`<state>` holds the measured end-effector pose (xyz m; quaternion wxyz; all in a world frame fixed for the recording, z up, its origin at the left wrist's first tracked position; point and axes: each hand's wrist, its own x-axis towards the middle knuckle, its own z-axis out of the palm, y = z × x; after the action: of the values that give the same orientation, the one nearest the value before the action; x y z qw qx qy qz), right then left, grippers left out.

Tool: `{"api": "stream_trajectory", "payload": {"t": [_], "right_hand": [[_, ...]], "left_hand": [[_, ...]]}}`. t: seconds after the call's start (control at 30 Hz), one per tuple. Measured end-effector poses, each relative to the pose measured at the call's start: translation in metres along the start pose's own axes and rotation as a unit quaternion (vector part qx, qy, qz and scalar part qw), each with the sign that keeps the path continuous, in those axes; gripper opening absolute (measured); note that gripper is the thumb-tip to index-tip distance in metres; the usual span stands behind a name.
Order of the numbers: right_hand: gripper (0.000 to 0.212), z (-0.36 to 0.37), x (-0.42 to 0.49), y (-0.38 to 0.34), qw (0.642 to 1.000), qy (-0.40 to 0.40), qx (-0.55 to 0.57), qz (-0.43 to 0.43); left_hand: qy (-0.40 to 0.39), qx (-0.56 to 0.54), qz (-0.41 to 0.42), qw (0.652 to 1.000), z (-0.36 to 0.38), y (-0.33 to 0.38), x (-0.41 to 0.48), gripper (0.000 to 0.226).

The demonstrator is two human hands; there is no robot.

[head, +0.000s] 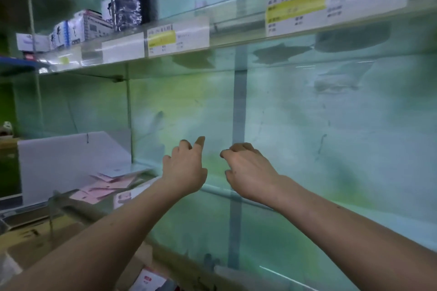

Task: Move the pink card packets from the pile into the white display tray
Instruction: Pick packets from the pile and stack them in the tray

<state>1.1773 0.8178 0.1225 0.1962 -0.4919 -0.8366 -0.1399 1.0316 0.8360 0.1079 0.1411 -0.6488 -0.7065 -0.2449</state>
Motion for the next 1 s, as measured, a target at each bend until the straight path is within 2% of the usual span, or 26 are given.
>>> {"api": "stream_trajectory", "payload": {"t": [0.5,1.0], "right_hand": [[0.036,0.035,0.047,-0.071,0.998,-0.027,-0.032,0.054],[0.035,0.063,0.067,-0.146,0.990,-0.118,0.011,0.082]], "left_hand": [[-0.093,-0.027,0.046,0.994,0.005,-0.094,0.039,0.078],[-0.165,-0.108,0.064,0.978,-0.001,-0.160,0.043,0.080]]}}
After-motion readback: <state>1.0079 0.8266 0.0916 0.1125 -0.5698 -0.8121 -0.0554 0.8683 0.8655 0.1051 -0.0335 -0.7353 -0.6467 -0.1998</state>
